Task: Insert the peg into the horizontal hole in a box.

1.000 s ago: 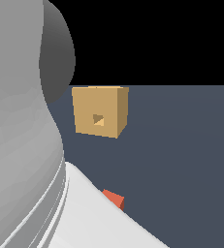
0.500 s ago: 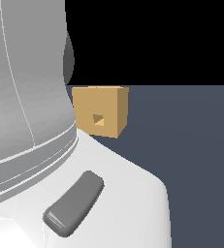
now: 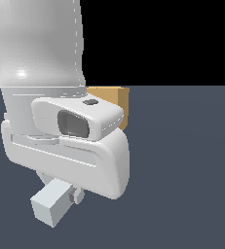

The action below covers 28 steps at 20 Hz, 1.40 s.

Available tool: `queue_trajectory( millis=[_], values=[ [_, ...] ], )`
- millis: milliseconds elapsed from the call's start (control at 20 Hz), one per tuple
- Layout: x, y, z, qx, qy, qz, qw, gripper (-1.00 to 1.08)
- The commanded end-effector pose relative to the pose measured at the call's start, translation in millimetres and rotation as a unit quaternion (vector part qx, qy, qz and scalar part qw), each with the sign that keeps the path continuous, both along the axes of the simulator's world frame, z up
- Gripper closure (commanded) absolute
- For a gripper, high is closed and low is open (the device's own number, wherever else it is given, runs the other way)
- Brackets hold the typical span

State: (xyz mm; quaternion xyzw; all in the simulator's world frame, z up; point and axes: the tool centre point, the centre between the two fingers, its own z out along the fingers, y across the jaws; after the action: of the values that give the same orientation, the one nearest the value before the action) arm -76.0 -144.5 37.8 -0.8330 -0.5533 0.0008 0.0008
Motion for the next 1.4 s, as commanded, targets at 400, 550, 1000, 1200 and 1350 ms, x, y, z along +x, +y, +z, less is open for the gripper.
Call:
queue_trajectory(
  millis=[400, 550, 1000, 1200, 1350],
  values=[
    [-18, 113, 20, 0.000, -0.001, 0.026, 0.9997, 1.08],
    [-21, 134, 23, 0.000, -0.001, 0.030, 0.9995, 1.08],
    [-23, 155, 27, 0.000, -0.001, 0.034, 0.9994, 1.08],
    [-24, 155, 26, 0.000, 0.000, 0.035, 0.9994, 1.08],
    [-24, 155, 26, 0.000, 0.000, 0.035, 0.9994, 1.08]
  ],
)
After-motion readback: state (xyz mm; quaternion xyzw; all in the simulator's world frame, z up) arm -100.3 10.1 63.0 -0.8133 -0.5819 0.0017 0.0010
